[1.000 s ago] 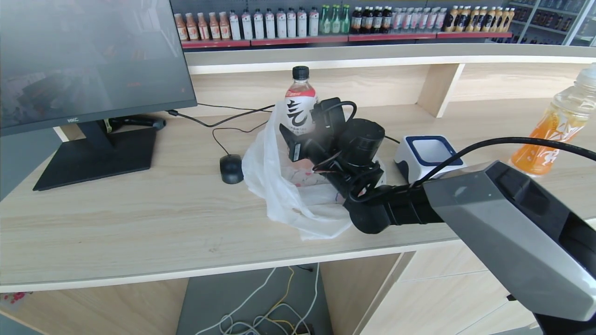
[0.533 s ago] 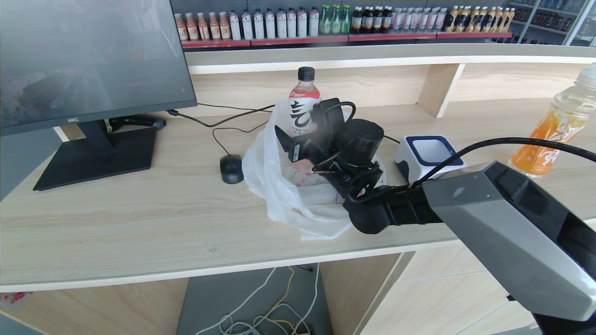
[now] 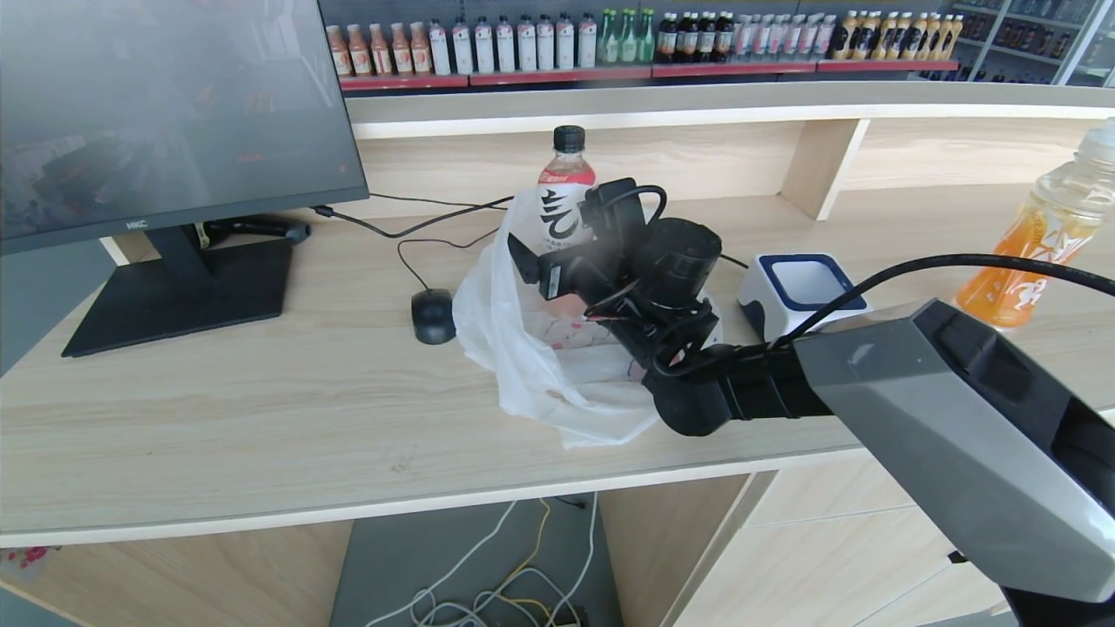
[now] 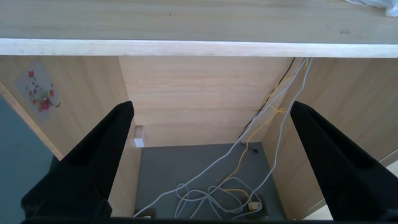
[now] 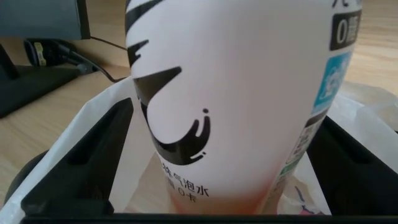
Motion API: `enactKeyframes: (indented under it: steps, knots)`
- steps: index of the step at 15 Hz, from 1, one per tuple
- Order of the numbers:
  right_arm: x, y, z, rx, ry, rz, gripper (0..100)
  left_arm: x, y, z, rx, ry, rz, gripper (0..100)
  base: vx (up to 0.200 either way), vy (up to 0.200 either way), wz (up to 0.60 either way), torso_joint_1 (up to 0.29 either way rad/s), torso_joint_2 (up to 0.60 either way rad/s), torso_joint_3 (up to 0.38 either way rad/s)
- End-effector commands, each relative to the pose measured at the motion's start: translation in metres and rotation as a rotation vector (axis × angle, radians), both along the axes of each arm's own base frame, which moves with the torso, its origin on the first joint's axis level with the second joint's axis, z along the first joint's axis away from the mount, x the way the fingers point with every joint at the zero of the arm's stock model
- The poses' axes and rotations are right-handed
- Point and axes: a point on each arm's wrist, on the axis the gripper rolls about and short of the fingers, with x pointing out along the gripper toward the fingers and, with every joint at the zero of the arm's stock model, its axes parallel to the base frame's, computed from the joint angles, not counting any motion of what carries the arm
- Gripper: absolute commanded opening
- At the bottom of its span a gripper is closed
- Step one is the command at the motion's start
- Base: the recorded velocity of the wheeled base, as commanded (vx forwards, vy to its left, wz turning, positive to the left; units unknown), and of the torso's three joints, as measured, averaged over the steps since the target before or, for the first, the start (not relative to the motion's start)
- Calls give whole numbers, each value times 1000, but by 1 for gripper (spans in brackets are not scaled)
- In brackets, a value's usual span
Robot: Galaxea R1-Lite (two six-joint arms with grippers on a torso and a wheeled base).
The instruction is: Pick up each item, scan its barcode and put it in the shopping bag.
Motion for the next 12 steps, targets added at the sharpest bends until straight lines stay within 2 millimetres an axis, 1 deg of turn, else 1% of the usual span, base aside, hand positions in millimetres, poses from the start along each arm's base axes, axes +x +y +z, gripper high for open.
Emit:
enactKeyframes:
  steps: [1,3,5,7,9,10,12]
  knots:
    - [-1,-1,4,-1,-11,-3,100,0,0,0,0,-1,0,100,0,0,0,0,0,0]
    - [-3,-2,8,5,-29,-4,100,0,0,0,1,-1,0,100,0,0,0,0,0,0]
    - [-8,-4,16,4,-52,-8,100,0,0,0,0,-1,0,100,0,0,0,0,0,0]
    - [-14,-9,31,-16,-99,-27,100,0,0,0,1,-1,0,100,0,0,0,0,0,0]
    - [-28,-7,42,-28,-120,-23,100,0,0,0,0,-1,0,100,0,0,0,0,0,0]
    - [-33,-11,45,-36,-130,-29,100,0,0,0,0,-1,0,100,0,0,0,0,0,0]
    - [-41,-18,42,-28,-158,-38,100,0,0,0,0,-1,0,100,0,0,0,0,0,0]
